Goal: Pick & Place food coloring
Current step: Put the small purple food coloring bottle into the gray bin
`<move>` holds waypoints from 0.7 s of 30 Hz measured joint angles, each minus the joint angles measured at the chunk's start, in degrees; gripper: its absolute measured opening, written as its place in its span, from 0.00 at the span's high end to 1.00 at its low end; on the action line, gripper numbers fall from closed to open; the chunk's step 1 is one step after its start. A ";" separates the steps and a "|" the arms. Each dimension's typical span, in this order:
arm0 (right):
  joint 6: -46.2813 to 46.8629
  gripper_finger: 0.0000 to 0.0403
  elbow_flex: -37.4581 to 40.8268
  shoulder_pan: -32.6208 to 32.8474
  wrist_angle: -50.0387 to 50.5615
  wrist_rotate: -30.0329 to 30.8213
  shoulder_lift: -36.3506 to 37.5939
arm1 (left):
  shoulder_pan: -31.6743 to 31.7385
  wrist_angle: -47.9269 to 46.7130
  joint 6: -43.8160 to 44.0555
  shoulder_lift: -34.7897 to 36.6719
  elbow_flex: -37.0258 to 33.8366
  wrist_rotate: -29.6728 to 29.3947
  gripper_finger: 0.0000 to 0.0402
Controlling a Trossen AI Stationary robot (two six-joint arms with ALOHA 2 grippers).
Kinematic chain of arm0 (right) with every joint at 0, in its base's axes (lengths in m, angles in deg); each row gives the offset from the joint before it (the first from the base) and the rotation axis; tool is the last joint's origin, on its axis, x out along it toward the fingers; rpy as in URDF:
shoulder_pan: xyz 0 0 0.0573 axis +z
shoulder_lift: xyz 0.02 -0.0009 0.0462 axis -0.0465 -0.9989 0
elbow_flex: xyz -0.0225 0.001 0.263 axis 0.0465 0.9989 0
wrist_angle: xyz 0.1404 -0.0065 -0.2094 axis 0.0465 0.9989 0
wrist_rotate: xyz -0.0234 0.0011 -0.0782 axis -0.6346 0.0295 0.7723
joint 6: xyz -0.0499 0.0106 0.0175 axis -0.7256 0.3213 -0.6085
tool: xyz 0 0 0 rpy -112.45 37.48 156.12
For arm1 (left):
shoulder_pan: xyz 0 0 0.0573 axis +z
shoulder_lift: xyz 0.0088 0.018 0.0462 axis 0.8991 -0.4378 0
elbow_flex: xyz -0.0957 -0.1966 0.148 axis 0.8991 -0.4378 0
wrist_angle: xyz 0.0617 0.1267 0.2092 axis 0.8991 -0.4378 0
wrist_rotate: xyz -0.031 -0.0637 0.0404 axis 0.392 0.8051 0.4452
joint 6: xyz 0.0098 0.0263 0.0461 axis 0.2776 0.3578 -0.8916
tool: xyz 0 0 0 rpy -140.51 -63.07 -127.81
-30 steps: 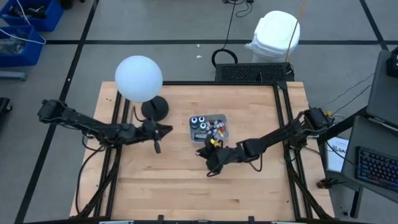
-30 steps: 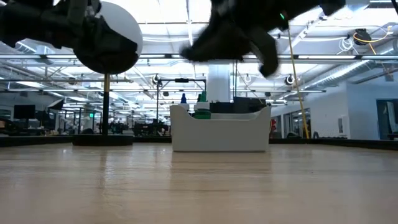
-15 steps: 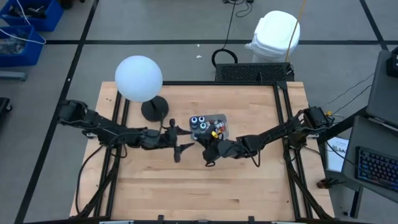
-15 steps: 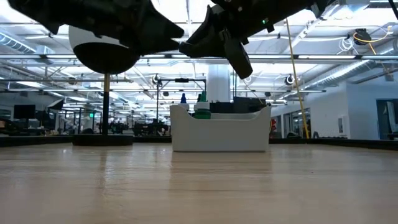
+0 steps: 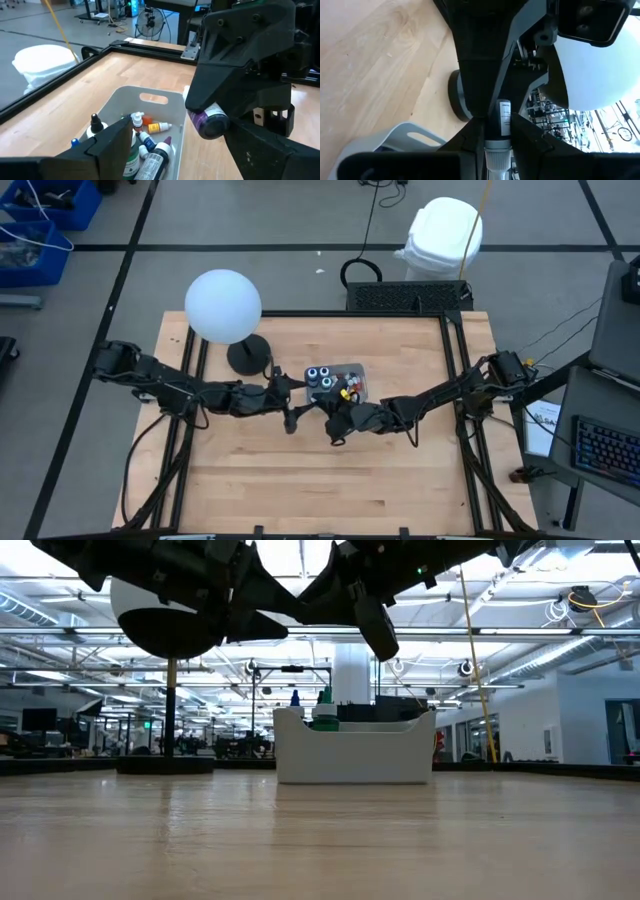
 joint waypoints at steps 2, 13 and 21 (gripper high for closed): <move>-0.06 0.84 0.00 -0.02 -0.04 -0.04 0.00 | -0.10 0.08 -0.10 0.00 0.00 0.02 0.24; 1.36 0.84 0.00 -1.71 0.13 -1.75 0.00 | -0.10 2.19 -1.75 0.04 -0.04 2.84 0.45; 1.92 0.83 0.00 -2.49 0.08 -4.43 0.00 | -0.10 1.82 -2.19 0.04 -0.04 2.84 0.57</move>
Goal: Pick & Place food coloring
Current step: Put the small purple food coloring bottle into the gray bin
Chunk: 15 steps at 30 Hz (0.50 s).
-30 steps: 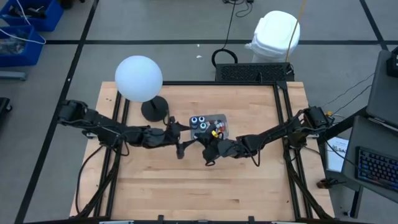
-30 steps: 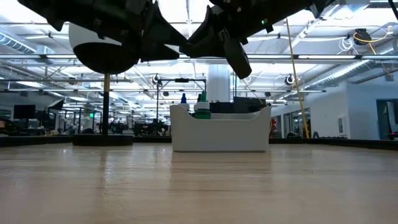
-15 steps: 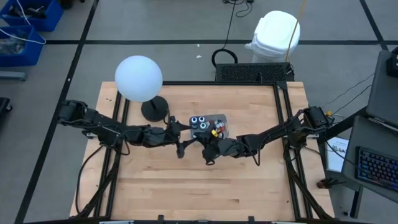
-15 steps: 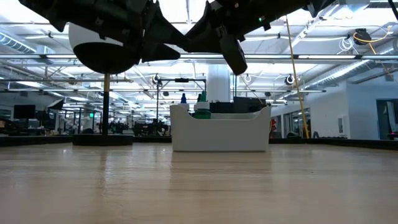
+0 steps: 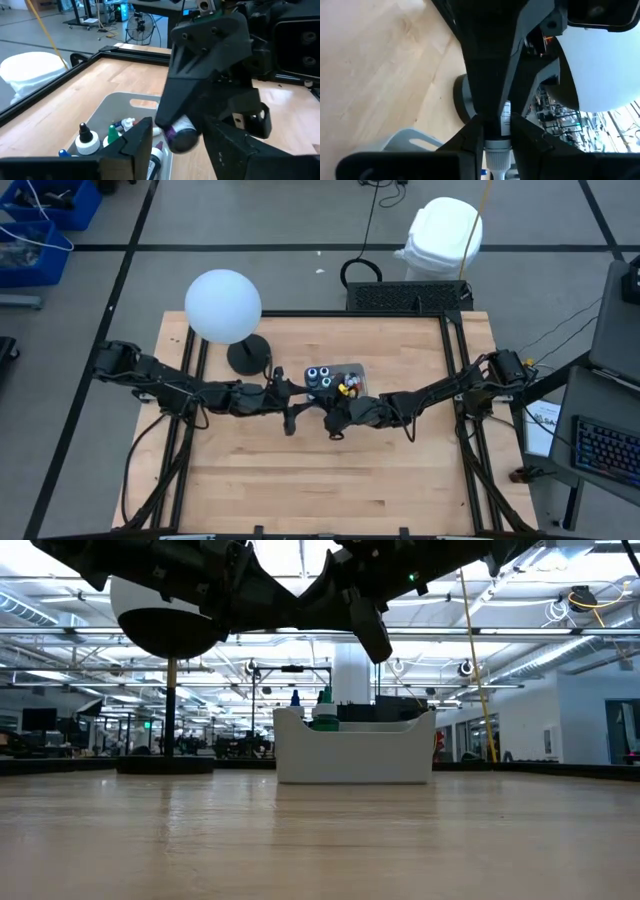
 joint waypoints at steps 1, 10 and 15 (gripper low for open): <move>0.43 0.83 0.00 -0.03 -0.02 -0.52 0.00 | 0.00 0.00 0.00 0.00 0.00 0.00 0.58; 0.99 0.83 0.00 -0.20 -0.49 -1.60 0.00 | 0.11 -0.37 0.18 0.00 0.00 0.13 0.69; 0.91 0.83 0.07 -0.22 -0.48 -1.58 0.00 | 0.12 -1.06 -0.72 0.04 0.00 -0.02 0.75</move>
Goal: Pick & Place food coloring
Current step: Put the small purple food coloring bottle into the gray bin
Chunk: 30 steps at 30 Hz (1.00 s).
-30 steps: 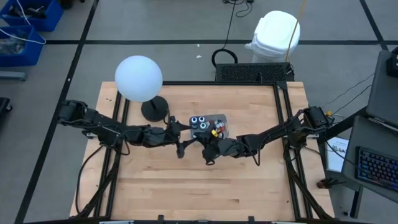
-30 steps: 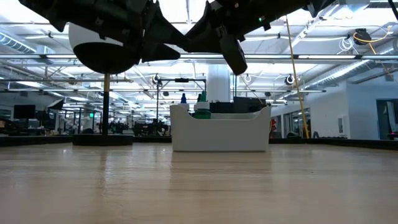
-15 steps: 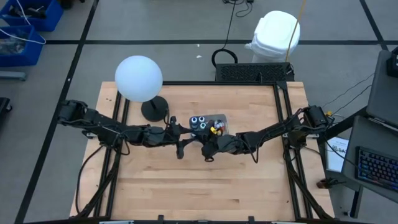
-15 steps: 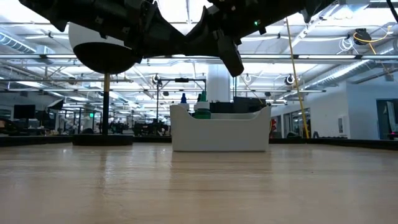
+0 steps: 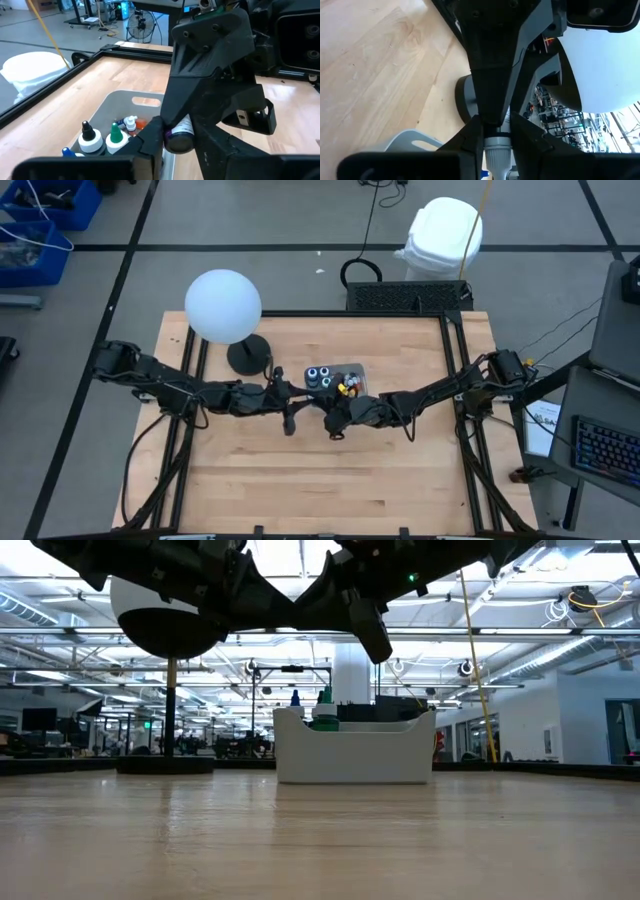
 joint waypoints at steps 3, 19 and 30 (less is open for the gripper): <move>-0.01 0.83 0.00 0.02 -0.03 0.02 0.00 | -0.02 -0.01 -0.87 0.00 0.00 0.02 0.77; -0.23 0.78 -0.13 0.22 1.67 1.98 0.00 | -0.02 -0.47 -3.87 -0.09 -0.02 0.33 0.80; -7.90 0.72 2.20 2.98 1.47 7.35 0.13 | -0.28 -0.92 -5.41 -0.17 -0.09 2.67 0.80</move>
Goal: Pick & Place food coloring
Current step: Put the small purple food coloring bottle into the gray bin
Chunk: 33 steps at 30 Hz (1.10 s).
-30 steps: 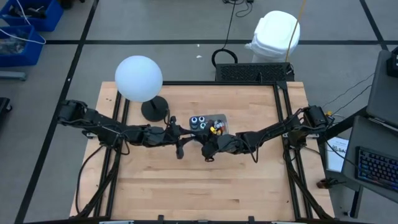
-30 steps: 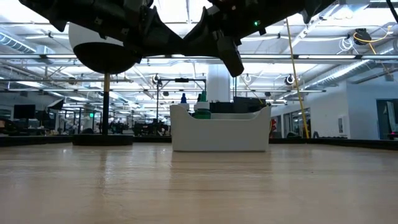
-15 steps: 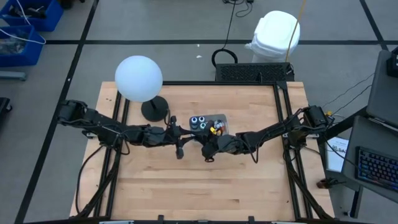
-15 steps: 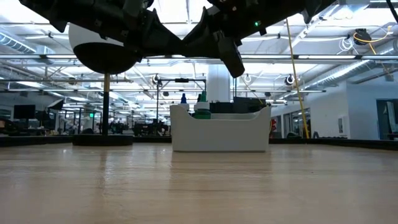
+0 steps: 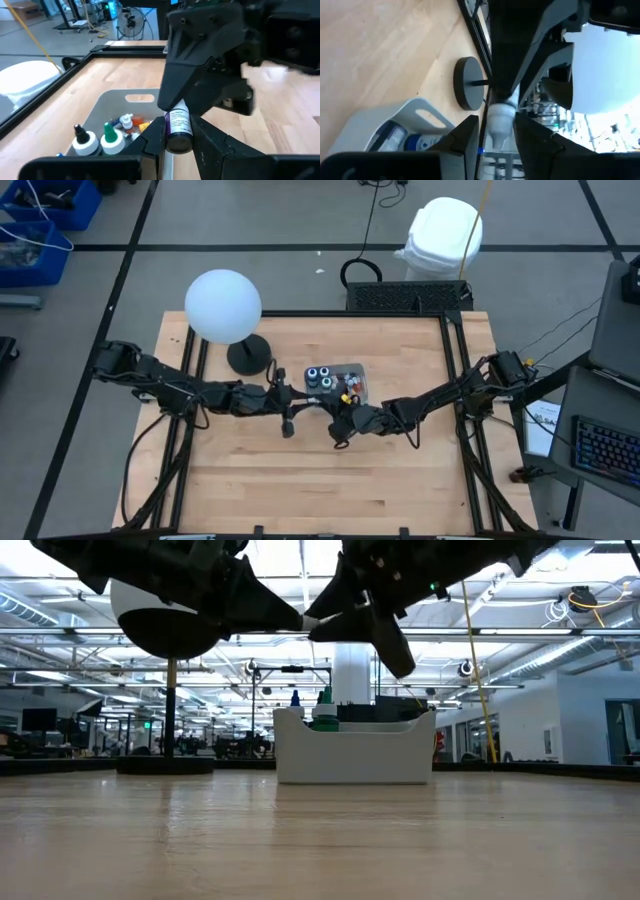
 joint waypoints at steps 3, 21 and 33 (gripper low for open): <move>-0.96 0.70 1.62 0.52 -2.33 0.59 0.00 | -0.21 0.03 -0.22 0.00 0.00 0.43 0.80; -2.83 0.82 4.71 0.51 -11.29 -1.35 -0.07 | -0.22 0.23 -0.15 0.09 0.00 0.37 0.80; -2.49 0.87 4.79 0.45 -11.80 -2.30 -0.09 | -0.22 -0.03 0.21 0.20 0.00 0.34 0.80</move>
